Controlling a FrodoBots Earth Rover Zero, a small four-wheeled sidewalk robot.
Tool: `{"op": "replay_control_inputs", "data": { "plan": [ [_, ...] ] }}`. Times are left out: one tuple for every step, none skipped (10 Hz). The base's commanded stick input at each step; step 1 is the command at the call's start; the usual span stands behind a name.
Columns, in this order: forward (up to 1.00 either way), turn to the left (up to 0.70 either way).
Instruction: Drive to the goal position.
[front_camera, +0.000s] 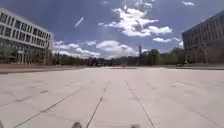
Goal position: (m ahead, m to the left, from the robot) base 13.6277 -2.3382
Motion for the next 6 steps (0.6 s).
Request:
{"op": "replay_control_inputs", "data": {
  "plan": [
    [0.70,-0.07],
    [0.70,-0.11],
    [0.70,-0.33],
    [0.70,-0.32],
    [0.70,-0.18],
    [0.70,-0.05]
  ]
}}
